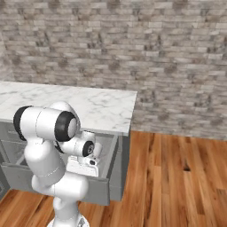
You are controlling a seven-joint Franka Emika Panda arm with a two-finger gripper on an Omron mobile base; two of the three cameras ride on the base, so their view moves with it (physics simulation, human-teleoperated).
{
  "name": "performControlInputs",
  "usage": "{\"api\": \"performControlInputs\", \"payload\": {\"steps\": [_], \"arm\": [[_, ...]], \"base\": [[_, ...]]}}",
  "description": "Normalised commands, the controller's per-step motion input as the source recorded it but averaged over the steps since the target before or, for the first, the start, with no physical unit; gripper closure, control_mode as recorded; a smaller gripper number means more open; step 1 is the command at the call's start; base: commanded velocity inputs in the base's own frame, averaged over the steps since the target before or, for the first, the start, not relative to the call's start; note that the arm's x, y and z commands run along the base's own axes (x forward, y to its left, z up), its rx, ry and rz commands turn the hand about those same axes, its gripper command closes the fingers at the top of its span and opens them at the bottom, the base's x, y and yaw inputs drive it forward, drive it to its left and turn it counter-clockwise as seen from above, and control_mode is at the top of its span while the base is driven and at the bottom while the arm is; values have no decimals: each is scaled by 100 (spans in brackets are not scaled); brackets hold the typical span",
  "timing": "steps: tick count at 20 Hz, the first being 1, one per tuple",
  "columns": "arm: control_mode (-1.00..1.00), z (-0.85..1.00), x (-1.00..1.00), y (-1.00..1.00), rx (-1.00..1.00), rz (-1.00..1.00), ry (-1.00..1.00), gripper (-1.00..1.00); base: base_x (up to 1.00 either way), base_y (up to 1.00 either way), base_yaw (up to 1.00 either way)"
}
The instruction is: Restock the sink supplies by placing the sponge and soap dispenser on the counter and next to the sink. Make sure the soap dispenser is upright.
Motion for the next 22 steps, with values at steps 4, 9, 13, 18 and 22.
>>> {"api": "performControlInputs", "payload": {"steps": [4,9,13,18,22], "arm": [[-100,42,68,0,0,0,0,-100],[-100,18,73,0,0,0,-8,-100],[-100,0,48,0,0,0,-14,-100],[-100,-7,37,2,0,0,-27,-100],[-100,-14,21,4,0,0,-31,-100]], "base": [[0,0,0],[0,0,0],[0,0,0],[0,0,0],[0,0,0]]}}
